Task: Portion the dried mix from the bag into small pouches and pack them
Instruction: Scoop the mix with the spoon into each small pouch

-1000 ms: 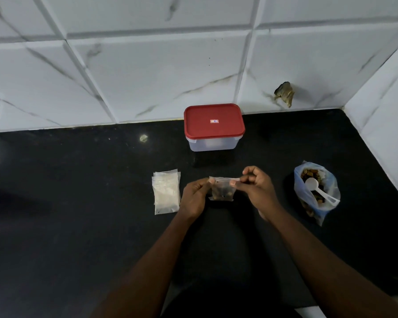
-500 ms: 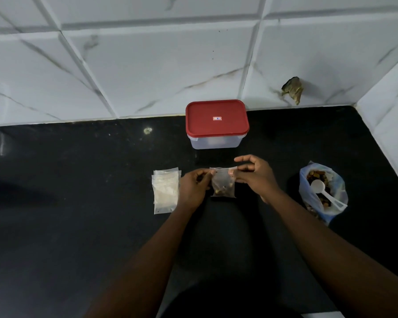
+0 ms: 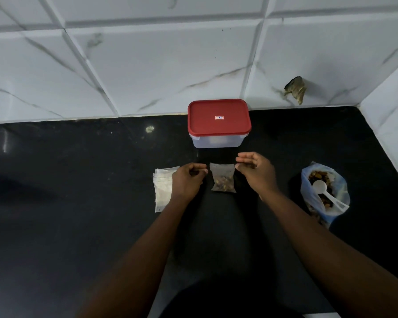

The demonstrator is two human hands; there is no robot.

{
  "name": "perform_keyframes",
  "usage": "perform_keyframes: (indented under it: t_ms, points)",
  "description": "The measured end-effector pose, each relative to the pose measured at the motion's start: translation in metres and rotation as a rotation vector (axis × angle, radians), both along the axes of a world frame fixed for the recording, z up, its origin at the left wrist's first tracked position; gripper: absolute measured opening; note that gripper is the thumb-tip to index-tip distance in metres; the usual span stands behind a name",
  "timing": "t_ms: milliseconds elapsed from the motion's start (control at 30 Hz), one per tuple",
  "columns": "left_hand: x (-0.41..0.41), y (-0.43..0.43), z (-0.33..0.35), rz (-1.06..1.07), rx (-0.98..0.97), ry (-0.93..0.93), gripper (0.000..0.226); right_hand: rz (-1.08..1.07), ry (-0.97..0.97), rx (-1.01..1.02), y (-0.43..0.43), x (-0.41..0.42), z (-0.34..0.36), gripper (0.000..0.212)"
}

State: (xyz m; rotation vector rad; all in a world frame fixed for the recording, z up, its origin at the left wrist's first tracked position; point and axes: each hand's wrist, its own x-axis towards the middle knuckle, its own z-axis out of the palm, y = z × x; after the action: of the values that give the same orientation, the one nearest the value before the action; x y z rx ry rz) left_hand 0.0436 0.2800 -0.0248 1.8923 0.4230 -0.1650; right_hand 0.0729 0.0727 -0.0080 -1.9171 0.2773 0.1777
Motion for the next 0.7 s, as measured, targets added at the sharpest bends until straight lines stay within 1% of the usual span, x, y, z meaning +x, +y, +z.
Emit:
perform_keyframes:
  t_ms: [67, 233, 400, 467, 600, 700]
  points:
    - [-0.005, 0.005, 0.001, -0.002, 0.015, -0.008, 0.014, 0.006, -0.046, -0.038, 0.004, -0.005, 0.001, 0.026]
    - [-0.024, 0.018, 0.006, 0.008, 0.104, -0.017, 0.013, 0.05, -0.077, -0.083, 0.019, -0.02, 0.003, 0.02]
    - [-0.046, 0.037, 0.012, 0.053, 0.205, -0.013, 0.015, 0.226, -0.039, -0.115, 0.05, -0.04, 0.006, 0.017]
    - [-0.052, 0.045, 0.013, 0.08, 0.274, -0.03, 0.017, 0.296, -0.032, -0.126, 0.066, -0.046, 0.005, 0.016]
    - [-0.058, 0.056, 0.015, 0.149, 0.413, -0.035, 0.027, 0.37, 0.013, -0.171, 0.093, -0.047, -0.002, 0.018]
    - [-0.062, 0.063, 0.013, 0.179, 0.437, 0.016, 0.043, 0.374, 0.062, -0.182, 0.111, -0.048, -0.007, 0.017]
